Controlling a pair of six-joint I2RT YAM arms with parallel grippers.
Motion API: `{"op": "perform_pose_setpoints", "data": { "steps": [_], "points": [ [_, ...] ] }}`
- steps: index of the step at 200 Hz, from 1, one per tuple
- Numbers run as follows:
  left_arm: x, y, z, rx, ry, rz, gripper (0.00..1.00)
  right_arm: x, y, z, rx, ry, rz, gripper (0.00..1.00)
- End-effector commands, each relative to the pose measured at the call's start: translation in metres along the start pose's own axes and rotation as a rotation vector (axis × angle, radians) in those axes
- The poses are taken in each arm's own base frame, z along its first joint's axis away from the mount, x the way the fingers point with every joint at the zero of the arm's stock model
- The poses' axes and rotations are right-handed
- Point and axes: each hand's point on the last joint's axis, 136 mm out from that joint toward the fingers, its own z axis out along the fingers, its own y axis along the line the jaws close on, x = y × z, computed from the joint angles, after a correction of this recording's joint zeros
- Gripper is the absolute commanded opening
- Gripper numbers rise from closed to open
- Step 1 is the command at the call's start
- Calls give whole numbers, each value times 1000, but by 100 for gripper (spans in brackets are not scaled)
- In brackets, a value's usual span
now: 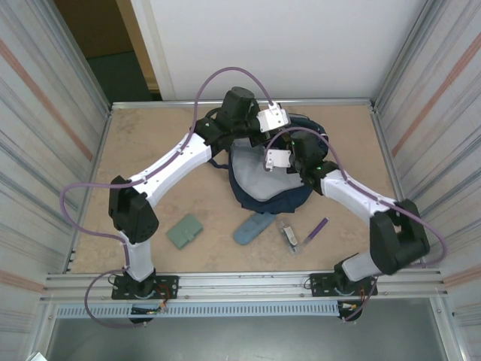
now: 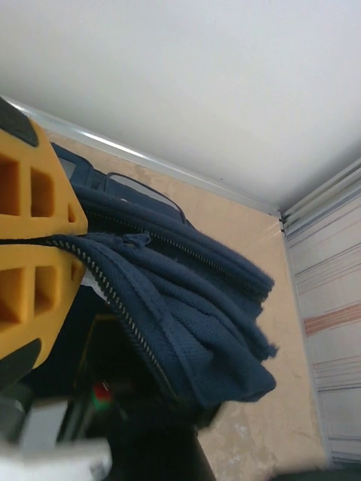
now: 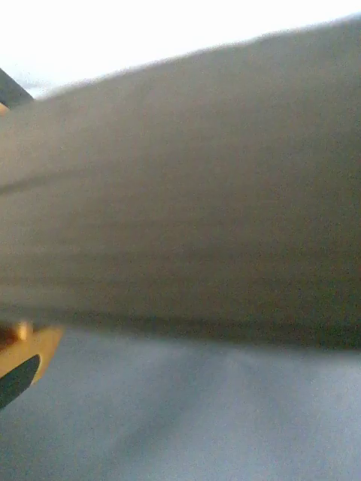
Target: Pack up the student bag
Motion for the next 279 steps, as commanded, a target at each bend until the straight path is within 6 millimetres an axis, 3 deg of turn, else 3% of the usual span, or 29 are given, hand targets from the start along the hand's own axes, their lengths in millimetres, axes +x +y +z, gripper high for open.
{"op": "perform_pose_setpoints", "data": {
  "steps": [1, 51, 65, 77, 94, 134, 156, 189, 194, 205, 220, 233, 249, 260, 279],
  "points": [
    [-67, 14, -47, -37, -216, 8, 0, -3, -40, 22, 135, 31, -30, 4],
    [-66, 4, -51, -2, -229, -38, 0, 0, -38, 105, 210, 115, -42, 21],
    [-63, 6, -51, -14, -224, -61, 0, 1, -27, 119, 186, 106, -50, 31],
    [-60, 7, -49, -28, -216, -72, 0, -4, 0, 119, 68, 53, -53, 40],
    [-52, 9, -41, -41, -193, -88, 0, -17, 37, 99, -131, -68, 28, 48],
    [-17, 14, -15, -77, -104, -144, 0, -37, 46, 22, -328, -223, 309, 56],
    [1, 9, -3, -65, -64, -191, 0, -52, 55, -35, -509, -319, 485, 54],
    [34, -18, 17, 14, -3, -240, 0, -81, 80, -125, -733, -556, 621, 53],
    [38, -22, 19, 28, 0, -255, 6, -82, 81, -135, -746, -584, 641, 52],
    [40, -36, 18, 91, -4, -292, 32, -82, 79, -154, -761, -653, 706, 52],
    [37, -56, 7, 228, -29, -357, 61, -78, 70, -168, -747, -695, 791, 51],
    [41, -63, -7, 291, -16, -480, 69, -73, 66, -173, -731, -685, 852, 51],
    [54, -57, -30, 304, 19, -683, 75, -66, 56, -174, -704, -635, 936, 52],
    [76, -43, -44, 246, 69, -853, 78, -60, 48, -167, -674, -572, 1026, 54],
    [149, -7, -60, 43, 206, -1223, 77, -27, 27, -126, -500, -305, 1373, 54]
  ]
}}
